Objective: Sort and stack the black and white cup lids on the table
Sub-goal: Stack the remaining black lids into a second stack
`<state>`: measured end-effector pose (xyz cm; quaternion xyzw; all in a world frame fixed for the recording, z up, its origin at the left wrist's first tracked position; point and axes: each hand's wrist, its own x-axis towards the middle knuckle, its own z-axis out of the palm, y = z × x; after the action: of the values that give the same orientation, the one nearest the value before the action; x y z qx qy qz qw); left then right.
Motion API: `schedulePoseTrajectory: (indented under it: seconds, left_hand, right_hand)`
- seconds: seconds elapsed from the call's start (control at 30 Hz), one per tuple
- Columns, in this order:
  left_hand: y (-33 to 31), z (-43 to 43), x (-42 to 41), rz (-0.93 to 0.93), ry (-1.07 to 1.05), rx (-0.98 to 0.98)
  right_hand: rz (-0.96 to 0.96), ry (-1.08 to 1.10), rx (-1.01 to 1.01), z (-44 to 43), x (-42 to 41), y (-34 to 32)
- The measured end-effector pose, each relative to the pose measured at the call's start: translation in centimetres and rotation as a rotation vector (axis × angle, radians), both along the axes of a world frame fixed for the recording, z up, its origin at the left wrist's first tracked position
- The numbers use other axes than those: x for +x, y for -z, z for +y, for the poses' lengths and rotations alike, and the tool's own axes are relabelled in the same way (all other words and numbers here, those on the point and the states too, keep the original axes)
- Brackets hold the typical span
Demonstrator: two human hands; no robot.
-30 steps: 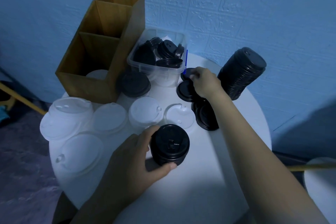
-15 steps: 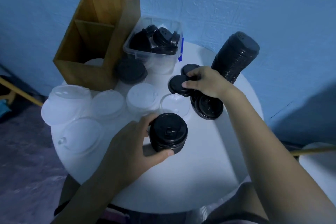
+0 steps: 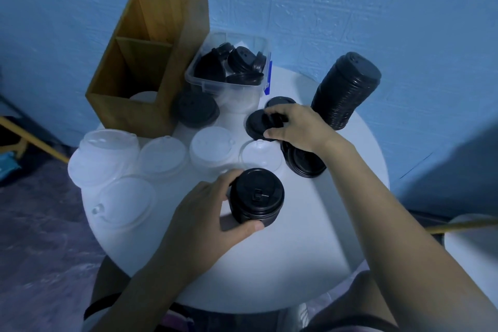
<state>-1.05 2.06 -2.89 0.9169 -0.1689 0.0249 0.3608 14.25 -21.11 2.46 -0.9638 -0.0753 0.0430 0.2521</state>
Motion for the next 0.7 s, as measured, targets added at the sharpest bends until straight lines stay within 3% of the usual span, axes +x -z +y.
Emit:
schedulePoseTrajectory:
  seconds: [0.17, 0.27, 0.47, 0.7]
  left_hand:
    - [0.1, 0.2, 0.2, 0.029, 0.006, -0.018]
    - [0.0, 0.3, 0.1, 0.048, 0.017, -0.041]
    - [-0.1, 0.1, 0.0, 0.059, 0.018, -0.057]
    - [0.0, -0.2, -0.5, 0.089, 0.008, -0.084]
  right_hand:
    - [-0.091, -0.004, 0.233, -0.4, -3.1, -2.3]
    - [-0.027, -0.115, 0.401, -0.3, -7.6, -3.0]
    - [0.091, -0.215, 0.309, -0.1, -14.4, -0.7]
    - [0.029, -0.213, 0.191, 0.5, -15.6, -0.7]
